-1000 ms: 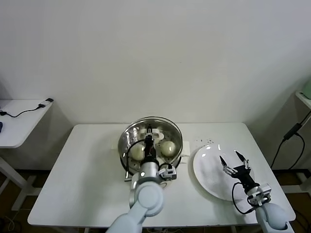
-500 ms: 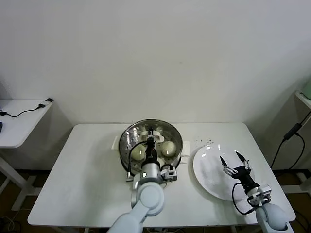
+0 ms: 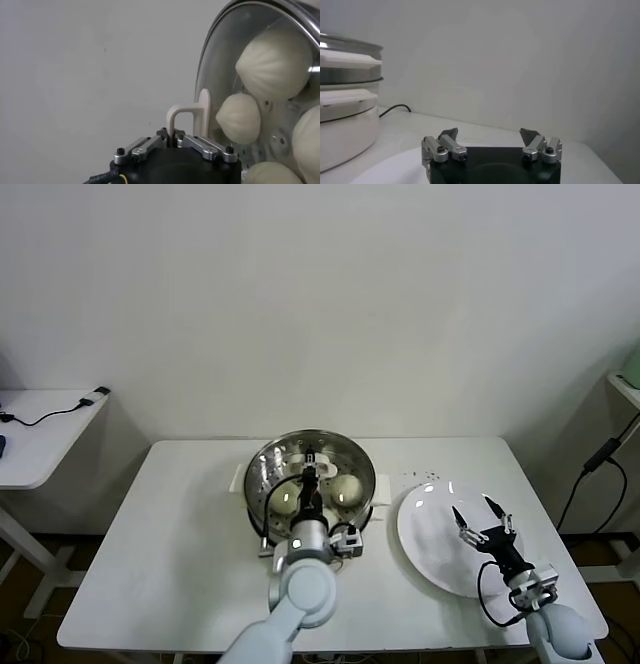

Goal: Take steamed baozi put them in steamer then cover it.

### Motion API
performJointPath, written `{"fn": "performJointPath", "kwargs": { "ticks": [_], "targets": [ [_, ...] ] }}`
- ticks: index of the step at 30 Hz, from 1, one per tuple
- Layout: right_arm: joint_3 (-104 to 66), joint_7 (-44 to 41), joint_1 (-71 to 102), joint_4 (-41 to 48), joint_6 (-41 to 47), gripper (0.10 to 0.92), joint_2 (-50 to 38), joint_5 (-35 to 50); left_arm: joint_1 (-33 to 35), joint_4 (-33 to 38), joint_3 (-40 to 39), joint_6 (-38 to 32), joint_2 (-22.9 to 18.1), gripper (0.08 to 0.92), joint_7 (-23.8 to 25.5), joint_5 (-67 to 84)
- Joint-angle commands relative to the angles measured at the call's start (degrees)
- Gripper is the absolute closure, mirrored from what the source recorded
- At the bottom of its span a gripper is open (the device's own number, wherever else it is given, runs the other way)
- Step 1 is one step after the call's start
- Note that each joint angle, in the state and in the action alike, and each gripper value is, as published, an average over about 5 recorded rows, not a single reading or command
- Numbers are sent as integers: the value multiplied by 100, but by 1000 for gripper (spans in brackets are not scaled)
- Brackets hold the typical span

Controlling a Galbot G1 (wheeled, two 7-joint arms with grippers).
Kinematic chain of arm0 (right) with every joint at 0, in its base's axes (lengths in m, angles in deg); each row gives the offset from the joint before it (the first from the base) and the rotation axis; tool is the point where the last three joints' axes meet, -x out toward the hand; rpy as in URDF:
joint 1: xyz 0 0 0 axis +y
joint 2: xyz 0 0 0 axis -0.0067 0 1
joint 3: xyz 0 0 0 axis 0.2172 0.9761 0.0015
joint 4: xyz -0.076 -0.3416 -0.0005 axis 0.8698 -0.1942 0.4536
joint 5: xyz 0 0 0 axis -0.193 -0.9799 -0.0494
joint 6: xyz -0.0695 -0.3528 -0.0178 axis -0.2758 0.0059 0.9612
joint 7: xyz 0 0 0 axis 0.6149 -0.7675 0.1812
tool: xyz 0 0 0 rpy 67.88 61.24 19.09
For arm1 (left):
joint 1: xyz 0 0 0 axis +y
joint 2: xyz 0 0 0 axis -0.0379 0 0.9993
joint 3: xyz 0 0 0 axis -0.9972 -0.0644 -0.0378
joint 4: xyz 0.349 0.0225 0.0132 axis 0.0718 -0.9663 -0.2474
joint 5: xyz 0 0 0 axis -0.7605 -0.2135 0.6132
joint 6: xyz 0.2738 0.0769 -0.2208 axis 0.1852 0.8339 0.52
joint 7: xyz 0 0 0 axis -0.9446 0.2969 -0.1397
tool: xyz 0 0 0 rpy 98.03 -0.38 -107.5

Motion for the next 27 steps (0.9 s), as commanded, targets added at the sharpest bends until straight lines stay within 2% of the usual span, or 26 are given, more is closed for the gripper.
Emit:
{"fn": "performJointPath", "kwargs": {
  "ticks": [1,4,6,14,22,27],
  "targets": [
    [-3,-11,-9,4,-2,203,1,-14,51,125,48,40,52,853,182,-2],
    [-3,-18,-18,11,1,203,0,-19,90,314,27,38,131,831,260,40],
    [-3,-23,-23,15,3,203,-3,-21,120,467,6,55,192,788,297,83],
    [1,-33,-40,46,19,203,6,-51,253,1100,-100,61,344,554,336,182],
    [19,46,-64,17,119,203,19,-79,626,1716,-45,41,679,329,280,347],
    [15,230,-52,-86,316,203,21,-353,1109,2109,214,-104,1071,202,-77,966]
  ]
}}
